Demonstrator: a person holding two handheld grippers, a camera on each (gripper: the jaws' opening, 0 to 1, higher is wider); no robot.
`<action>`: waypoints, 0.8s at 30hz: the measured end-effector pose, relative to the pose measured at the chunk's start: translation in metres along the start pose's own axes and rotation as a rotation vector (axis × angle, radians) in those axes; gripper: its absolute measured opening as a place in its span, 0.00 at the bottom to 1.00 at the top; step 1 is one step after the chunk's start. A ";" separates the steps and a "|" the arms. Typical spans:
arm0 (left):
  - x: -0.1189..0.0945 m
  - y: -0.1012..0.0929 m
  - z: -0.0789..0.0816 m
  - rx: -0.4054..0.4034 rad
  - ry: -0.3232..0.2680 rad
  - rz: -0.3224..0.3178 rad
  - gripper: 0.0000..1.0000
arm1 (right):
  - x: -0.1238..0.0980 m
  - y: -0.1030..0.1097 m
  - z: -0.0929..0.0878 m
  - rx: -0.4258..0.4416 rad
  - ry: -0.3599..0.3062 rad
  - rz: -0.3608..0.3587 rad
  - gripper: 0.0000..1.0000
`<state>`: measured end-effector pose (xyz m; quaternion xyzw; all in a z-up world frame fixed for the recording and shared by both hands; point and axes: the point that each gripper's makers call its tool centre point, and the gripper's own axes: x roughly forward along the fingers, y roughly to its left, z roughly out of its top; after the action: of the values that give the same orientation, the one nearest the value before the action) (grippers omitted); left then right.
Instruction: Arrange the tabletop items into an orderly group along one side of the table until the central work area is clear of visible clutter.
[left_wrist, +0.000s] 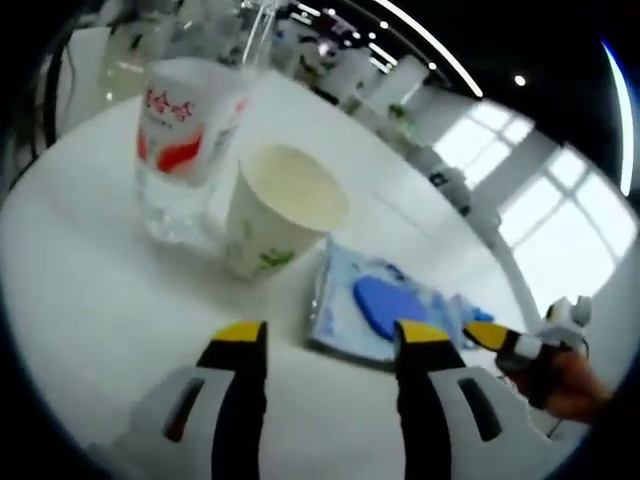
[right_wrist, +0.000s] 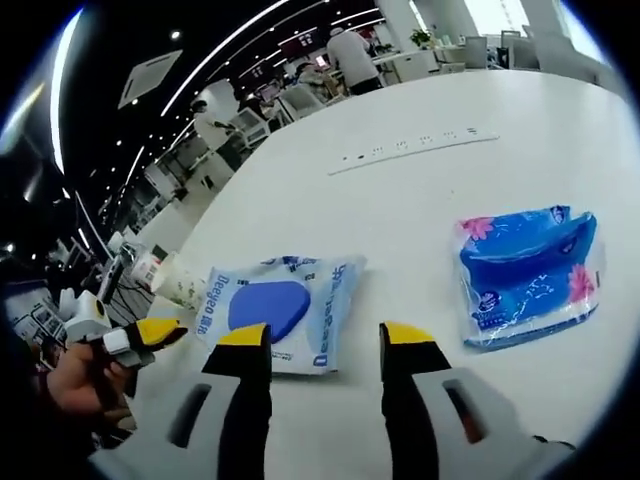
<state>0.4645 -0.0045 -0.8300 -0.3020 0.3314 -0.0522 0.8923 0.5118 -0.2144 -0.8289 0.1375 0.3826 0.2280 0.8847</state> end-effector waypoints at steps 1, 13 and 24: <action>-0.001 0.000 0.000 0.002 0.001 0.000 0.49 | -0.001 0.000 0.000 -0.001 -0.001 -0.001 0.45; -0.012 0.009 0.004 -0.001 -0.012 0.014 0.49 | -0.010 0.003 0.006 0.007 -0.020 0.000 0.43; -0.007 0.001 0.002 0.041 0.007 -0.002 0.47 | -0.006 0.001 0.002 0.016 -0.004 0.012 0.39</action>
<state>0.4597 -0.0007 -0.8256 -0.2837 0.3331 -0.0609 0.8971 0.5094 -0.2166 -0.8228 0.1473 0.3820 0.2300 0.8829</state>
